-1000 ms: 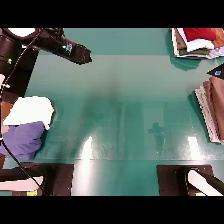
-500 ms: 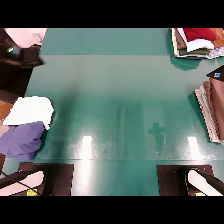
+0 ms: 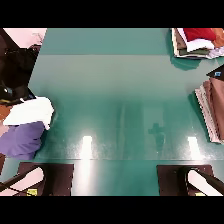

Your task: Fold the shirts.

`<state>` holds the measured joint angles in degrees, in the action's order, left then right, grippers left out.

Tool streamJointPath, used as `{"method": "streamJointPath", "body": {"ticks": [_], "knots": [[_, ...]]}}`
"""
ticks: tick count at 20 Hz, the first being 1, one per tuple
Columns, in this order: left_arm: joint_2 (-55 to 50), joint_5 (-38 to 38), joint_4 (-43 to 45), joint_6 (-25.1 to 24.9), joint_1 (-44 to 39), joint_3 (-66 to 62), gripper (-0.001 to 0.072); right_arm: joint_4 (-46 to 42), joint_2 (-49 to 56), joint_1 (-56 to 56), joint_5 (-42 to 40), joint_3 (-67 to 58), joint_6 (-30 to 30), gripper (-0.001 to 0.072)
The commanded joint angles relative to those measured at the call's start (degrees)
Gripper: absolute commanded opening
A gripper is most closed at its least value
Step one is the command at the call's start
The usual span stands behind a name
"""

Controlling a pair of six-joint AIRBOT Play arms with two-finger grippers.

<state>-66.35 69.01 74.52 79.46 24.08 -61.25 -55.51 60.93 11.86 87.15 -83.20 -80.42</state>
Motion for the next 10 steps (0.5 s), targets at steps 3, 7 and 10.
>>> {"method": "streamJointPath", "body": {"ticks": [3, 7, 10], "knots": [[0.2, -11.2, 4.5, 0.0, 1.0, 12.5, 0.0713, 0.0, 0.0, 0.0, -0.8, -0.1, 0.0, 0.0016], [0.2, -9.8, 4.4, 0.0, 1.0, 12.7, 0.0030, 0.0, 0.0, 0.0, -1.5, -0.1, 0.0, 0.0016], [0.5, -5.4, 2.2, 0.0, 0.9, 9.4, 0.0023, 0.0, 0.0, 0.0, -1.6, -0.1, 0.0, 0.0016]]}}
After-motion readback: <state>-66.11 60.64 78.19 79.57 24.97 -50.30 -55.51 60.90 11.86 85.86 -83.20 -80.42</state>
